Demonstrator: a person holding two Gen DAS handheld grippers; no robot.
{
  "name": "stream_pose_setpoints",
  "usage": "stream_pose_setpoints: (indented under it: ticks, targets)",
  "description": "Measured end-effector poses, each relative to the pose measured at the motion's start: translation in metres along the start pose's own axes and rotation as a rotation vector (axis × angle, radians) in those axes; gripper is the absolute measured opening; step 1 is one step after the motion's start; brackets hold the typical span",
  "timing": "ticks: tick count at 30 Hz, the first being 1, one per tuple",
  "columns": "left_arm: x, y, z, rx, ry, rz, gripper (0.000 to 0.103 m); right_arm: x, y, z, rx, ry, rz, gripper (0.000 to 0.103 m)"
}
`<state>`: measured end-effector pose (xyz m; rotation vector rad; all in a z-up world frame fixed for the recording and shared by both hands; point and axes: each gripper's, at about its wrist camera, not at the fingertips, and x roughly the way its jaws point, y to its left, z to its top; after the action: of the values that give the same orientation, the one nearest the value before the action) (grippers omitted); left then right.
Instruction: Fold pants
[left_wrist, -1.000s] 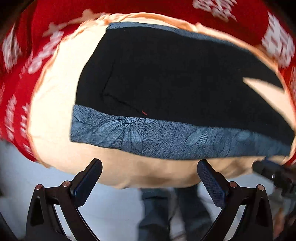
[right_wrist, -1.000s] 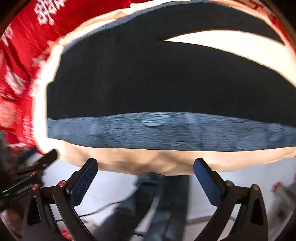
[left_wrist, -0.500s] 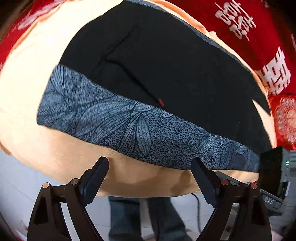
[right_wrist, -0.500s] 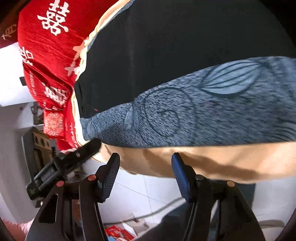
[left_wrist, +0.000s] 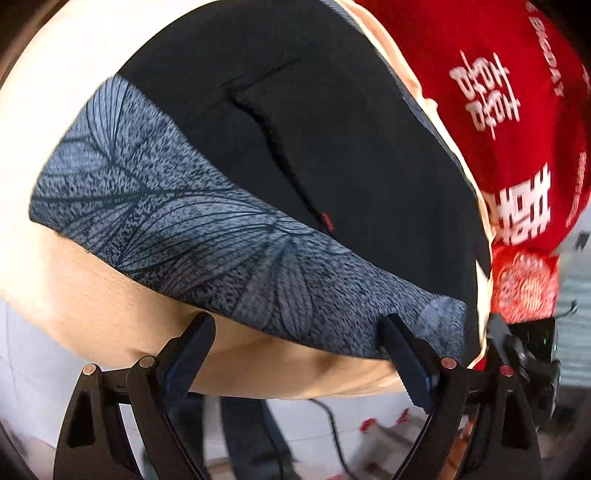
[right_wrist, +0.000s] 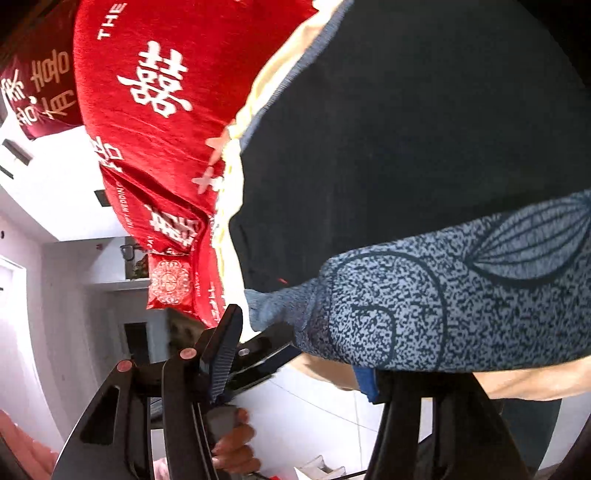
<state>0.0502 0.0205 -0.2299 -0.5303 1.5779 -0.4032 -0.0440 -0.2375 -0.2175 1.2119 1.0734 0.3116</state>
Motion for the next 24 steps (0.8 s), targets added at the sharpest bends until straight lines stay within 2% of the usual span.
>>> stream_pose_setpoints:
  ticks: [4,5,9,11,12,13,14,16,20,24]
  targets:
    - [-0.005,0.002,0.009,-0.033,-0.048,0.003,0.092,-0.003,0.0,-0.001,-0.012,0.014,-0.01,0.058]
    - [-0.007,0.003,0.012,-0.039,-0.065,0.006,0.087,-0.003,-0.001,-0.001,-0.014,0.02,-0.018,0.058]
    - [-0.01,0.012,0.026,-0.048,-0.073,0.047,0.056,-0.001,-0.017,-0.002,0.018,0.026,-0.061,0.053]
    - [-0.011,0.012,0.027,-0.009,-0.07,0.083,0.03,-0.004,-0.033,-0.004,0.074,0.006,-0.08,0.045]
    - [-0.012,0.016,0.028,0.004,-0.062,0.088,0.026,-0.008,-0.043,-0.005,0.124,-0.011,-0.083,0.033]
    - [-0.013,0.019,0.029,-0.001,-0.055,0.072,0.025,-0.01,-0.049,-0.006,0.163,-0.024,-0.073,0.02]
    - [-0.017,0.024,0.029,-0.013,-0.048,0.053,0.021,-0.015,-0.06,-0.009,0.24,-0.047,-0.024,0.017]
    - [-0.02,0.02,0.033,-0.012,-0.038,0.057,0.02,-0.021,-0.062,-0.012,0.292,-0.067,-0.001,0.012]
    - [-0.046,-0.007,0.036,0.069,-0.062,0.09,0.02,-0.032,-0.005,0.003,0.098,-0.019,-0.125,0.012]
    - [-0.065,-0.046,0.055,0.129,-0.092,0.097,0.02,-0.041,0.041,0.048,-0.06,0.041,-0.182,0.012]
